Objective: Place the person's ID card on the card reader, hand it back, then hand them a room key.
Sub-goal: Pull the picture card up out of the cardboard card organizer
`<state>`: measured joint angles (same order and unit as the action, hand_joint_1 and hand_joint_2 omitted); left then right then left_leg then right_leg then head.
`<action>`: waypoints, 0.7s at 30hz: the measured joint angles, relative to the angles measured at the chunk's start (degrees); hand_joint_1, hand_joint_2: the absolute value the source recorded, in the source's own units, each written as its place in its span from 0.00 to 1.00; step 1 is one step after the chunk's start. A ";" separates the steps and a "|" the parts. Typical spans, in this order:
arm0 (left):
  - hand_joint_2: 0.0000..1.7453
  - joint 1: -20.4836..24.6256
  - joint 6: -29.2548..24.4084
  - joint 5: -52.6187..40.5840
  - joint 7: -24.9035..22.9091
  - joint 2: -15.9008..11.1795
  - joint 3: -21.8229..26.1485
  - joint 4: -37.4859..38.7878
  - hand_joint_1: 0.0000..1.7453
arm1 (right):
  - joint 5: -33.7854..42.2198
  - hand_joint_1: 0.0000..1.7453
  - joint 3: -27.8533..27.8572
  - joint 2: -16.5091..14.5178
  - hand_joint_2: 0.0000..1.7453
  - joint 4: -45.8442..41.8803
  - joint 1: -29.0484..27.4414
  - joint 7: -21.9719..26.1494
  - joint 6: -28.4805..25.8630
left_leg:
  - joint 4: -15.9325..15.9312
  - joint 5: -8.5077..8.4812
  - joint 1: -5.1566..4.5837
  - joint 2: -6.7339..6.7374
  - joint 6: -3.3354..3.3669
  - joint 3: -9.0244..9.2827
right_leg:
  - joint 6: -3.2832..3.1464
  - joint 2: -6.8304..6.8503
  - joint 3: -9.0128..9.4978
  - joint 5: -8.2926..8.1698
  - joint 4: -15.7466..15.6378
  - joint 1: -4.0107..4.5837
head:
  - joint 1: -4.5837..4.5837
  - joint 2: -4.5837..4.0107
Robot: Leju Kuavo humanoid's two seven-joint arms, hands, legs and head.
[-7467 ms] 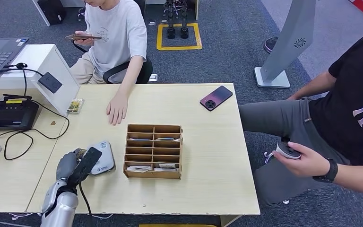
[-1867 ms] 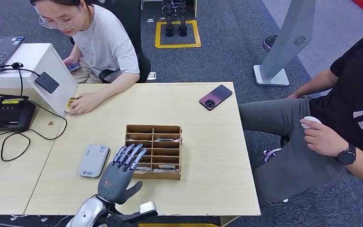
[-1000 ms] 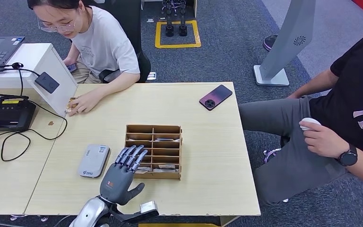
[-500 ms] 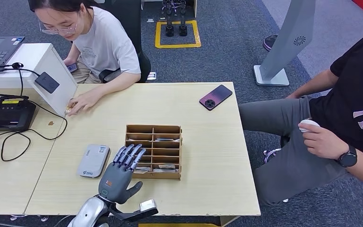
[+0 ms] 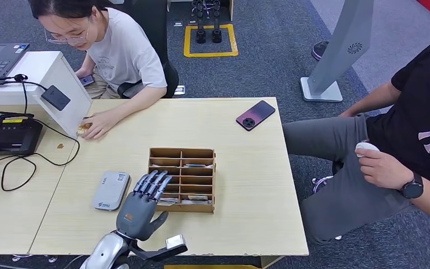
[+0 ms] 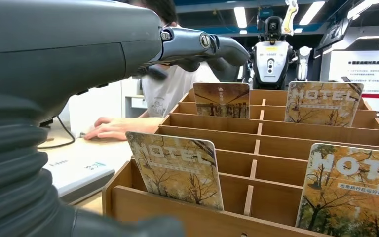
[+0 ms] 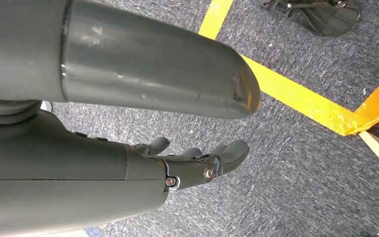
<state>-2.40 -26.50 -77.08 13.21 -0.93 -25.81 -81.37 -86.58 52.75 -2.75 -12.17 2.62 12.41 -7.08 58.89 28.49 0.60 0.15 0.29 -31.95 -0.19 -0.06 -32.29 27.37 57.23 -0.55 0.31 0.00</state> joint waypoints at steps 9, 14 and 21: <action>1.00 0.13 0.54 1.00 0.19 -0.01 0.52 0.00 1.00 | -0.02 0.00 0.95 0.00 0.00 0.00 0.08 0.35 -0.30 | 0.00 0.00 0.00 0.00 0.00 0.00 | 0.00 0.00 0.00 0.00 0.00 0.00 | 0.00 0.00; 1.00 0.30 0.49 1.00 0.19 0.06 0.74 0.05 1.00 | -0.07 0.00 1.13 0.00 0.00 0.00 0.22 1.76 -0.92 | 0.00 0.00 0.00 0.00 0.00 0.00 | 0.00 0.00 0.00 0.00 0.00 0.00 | 0.00 0.00; 1.00 0.45 0.59 2.41 0.72 0.15 0.98 0.40 1.00 | -0.09 0.00 1.21 -0.02 0.00 0.00 0.40 3.07 -1.63 | 0.00 0.00 0.00 0.00 0.00 0.00 | 0.00 0.00 0.00 0.00 0.00 0.00 | 0.00 0.00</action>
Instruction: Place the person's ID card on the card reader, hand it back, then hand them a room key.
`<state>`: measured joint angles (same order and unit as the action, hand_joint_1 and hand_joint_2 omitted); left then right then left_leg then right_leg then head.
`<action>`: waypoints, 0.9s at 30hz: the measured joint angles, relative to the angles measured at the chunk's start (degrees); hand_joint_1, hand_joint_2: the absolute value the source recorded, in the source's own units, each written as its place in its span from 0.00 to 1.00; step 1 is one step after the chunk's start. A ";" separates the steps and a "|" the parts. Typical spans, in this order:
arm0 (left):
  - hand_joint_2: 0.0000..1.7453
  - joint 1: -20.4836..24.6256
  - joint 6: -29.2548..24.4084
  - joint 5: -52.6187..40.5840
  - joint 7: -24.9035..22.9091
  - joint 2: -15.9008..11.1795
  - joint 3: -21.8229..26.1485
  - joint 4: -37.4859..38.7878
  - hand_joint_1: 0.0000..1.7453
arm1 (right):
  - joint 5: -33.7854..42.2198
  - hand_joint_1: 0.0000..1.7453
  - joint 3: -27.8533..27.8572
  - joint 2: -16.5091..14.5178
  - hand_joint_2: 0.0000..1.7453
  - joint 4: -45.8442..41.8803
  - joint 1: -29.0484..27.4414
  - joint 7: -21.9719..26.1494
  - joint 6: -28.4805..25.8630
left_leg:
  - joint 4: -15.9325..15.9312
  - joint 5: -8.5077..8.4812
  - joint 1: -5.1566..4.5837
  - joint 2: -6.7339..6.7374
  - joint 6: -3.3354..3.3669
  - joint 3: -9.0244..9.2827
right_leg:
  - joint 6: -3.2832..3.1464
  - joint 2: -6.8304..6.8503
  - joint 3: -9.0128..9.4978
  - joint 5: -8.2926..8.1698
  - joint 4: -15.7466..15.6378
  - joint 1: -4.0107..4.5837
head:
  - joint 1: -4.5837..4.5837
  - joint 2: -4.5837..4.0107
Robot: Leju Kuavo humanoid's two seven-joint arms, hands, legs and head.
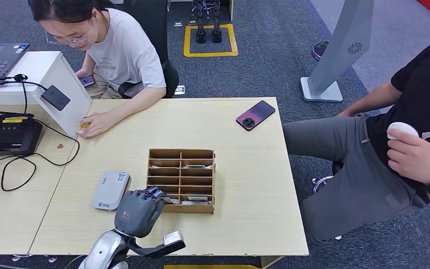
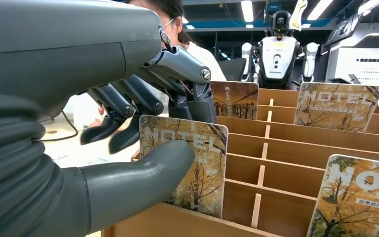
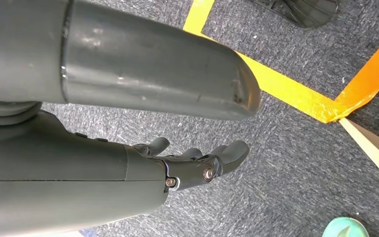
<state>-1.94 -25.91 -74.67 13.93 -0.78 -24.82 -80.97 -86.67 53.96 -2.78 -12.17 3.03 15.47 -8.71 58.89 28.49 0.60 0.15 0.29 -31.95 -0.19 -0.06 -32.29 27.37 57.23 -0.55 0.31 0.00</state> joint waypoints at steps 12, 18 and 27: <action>1.00 2.83 7.14 18.91 9.21 -2.76 2.43 -10.29 1.00 | -0.06 0.00 0.02 0.00 0.00 0.00 0.05 -0.04 0.27 | 0.00 -0.04 0.02 -0.02 -0.03 0.01 | -0.01 0.01 0.02 -0.01 0.02 0.02 | -0.01 0.00; 1.00 10.00 12.94 26.49 10.08 -8.49 7.18 -20.88 1.00 | -0.06 0.00 0.01 0.00 0.00 0.00 0.05 -0.91 1.08 | 0.00 -0.11 0.04 -0.07 -0.09 0.01 | -0.04 0.02 0.01 -0.03 0.08 0.03 | -0.01 0.00; 1.00 14.50 13.02 17.45 4.57 -12.07 14.61 -25.35 1.00 | -0.06 0.00 0.02 0.02 0.00 0.00 0.07 -1.66 1.44 | 0.00 -0.12 0.02 -0.07 -0.11 0.01 | -0.04 0.00 0.00 -0.03 0.08 0.02 | -0.01 0.00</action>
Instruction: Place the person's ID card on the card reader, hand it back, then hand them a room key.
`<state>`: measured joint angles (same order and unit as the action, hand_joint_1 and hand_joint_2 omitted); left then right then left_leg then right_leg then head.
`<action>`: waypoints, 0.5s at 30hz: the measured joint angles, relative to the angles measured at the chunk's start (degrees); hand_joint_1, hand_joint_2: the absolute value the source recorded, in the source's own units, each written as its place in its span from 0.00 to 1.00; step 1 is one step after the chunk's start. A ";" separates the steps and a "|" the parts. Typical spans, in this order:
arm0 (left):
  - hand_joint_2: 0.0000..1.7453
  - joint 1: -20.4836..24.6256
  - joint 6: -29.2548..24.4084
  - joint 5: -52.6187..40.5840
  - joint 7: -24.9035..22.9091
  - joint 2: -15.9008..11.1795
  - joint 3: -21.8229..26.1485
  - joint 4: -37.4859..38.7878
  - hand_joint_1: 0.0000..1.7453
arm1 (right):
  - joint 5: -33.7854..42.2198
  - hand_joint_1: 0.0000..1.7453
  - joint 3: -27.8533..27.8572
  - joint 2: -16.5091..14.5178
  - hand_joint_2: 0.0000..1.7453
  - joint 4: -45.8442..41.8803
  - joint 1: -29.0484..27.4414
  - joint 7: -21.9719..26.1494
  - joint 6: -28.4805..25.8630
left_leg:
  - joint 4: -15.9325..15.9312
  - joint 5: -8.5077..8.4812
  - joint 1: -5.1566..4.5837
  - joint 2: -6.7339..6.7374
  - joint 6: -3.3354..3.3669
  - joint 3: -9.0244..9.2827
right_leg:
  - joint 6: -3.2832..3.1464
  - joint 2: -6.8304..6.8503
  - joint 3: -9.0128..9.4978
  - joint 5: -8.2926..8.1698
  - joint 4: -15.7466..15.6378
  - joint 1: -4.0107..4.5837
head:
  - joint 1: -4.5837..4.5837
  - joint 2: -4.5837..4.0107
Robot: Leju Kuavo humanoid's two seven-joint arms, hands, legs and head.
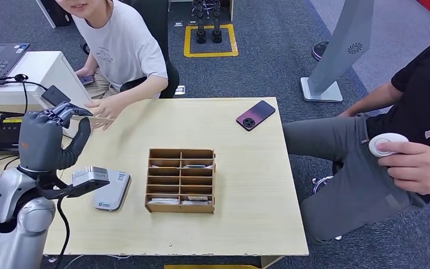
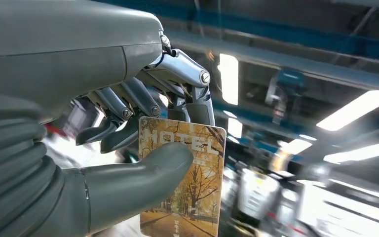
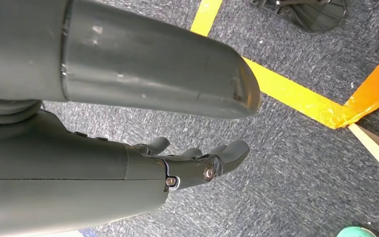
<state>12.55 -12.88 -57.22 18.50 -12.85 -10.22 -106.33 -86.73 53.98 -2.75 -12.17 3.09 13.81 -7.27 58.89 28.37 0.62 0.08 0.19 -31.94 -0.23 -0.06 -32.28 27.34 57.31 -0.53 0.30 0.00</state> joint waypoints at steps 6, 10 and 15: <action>1.00 0.93 -4.62 -15.93 -7.72 0.22 1.46 4.96 1.00 | 0.00 0.00 -0.01 -0.01 0.00 0.00 0.15 0.10 0.23 | 0.01 0.00 -0.01 0.00 0.00 0.01 | 0.01 0.00 0.00 0.00 -0.01 -0.01 | 0.00 0.00; 1.00 2.22 -5.10 -19.16 -10.45 0.68 2.81 10.62 1.00 | 0.00 0.00 -0.02 -0.01 0.00 0.00 0.32 0.51 0.23 | 0.01 0.00 0.00 0.02 0.00 0.02 | -0.01 -0.01 0.00 -0.02 -0.01 0.00 | 0.00 0.00; 1.00 3.41 -6.20 -22.94 -11.93 1.11 4.88 16.85 1.00 | 0.00 0.00 -0.19 -0.02 0.00 0.00 0.46 0.81 0.20 | 0.01 -0.01 0.01 0.03 0.00 0.02 | -0.01 -0.02 -0.01 -0.02 -0.01 0.00 | 0.00 0.00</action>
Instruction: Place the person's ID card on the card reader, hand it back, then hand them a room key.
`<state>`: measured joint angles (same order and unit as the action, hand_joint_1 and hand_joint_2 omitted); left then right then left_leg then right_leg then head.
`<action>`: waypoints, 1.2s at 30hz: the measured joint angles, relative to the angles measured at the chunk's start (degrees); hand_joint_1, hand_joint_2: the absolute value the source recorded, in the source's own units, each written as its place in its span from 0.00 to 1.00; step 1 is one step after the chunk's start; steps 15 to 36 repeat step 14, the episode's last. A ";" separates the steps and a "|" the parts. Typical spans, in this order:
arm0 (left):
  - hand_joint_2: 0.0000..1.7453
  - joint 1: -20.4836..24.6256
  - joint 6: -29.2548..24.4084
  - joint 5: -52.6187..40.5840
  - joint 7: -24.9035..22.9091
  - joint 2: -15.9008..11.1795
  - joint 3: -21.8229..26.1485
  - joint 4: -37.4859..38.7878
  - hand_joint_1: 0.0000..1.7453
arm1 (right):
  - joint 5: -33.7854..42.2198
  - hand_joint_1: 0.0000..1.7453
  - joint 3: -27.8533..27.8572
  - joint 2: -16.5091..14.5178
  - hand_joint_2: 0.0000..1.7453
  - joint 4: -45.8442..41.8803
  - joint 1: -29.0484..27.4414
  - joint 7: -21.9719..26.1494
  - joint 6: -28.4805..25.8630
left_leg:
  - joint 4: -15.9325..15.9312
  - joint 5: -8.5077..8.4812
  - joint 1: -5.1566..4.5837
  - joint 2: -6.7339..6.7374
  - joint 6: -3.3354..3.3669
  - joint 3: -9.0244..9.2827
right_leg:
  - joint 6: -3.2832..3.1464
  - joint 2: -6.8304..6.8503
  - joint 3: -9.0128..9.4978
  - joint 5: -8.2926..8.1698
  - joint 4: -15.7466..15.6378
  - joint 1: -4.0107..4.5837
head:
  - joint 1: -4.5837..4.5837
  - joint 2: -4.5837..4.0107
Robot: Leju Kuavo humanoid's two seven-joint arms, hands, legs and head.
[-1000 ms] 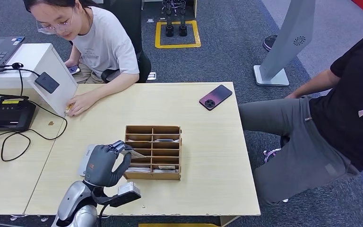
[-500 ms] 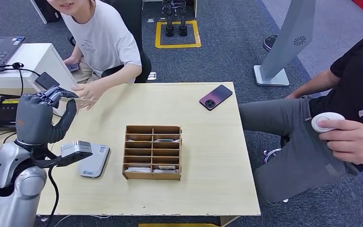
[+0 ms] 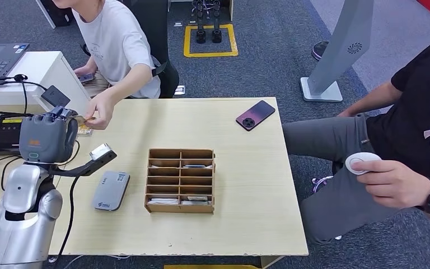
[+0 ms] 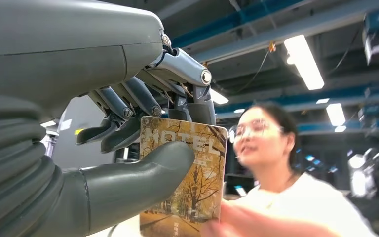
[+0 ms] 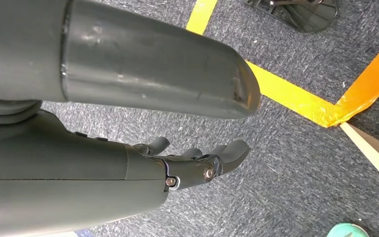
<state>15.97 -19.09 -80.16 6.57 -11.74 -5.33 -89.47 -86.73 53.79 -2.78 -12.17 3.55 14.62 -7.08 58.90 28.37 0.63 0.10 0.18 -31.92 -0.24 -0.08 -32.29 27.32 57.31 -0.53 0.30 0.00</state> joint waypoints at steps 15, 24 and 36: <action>1.00 0.56 -1.15 -0.62 0.16 1.40 2.48 7.62 0.00 | 0.00 0.00 -0.35 0.00 0.00 0.00 0.06 -0.13 -0.17 | 0.01 0.00 -0.01 0.00 0.00 -0.02 | 0.00 0.00 0.00 0.00 -0.01 -0.01 | 0.00 0.00; 1.00 0.56 -1.15 -0.62 0.16 1.40 2.48 7.62 0.00 | 0.00 0.00 -0.35 0.00 0.00 0.00 0.06 -0.13 -0.17 | 0.01 0.00 -0.01 0.00 0.00 -0.02 | 0.00 0.00 0.00 0.00 -0.01 -0.01 | 0.00 0.00; 1.00 0.56 -1.15 -0.62 0.16 1.40 2.48 7.62 0.00 | 0.00 0.00 -0.35 0.00 0.00 0.00 0.06 -0.13 -0.17 | 0.01 0.00 -0.01 0.00 0.00 -0.02 | 0.00 0.00 0.00 0.00 -0.01 -0.01 | 0.00 0.00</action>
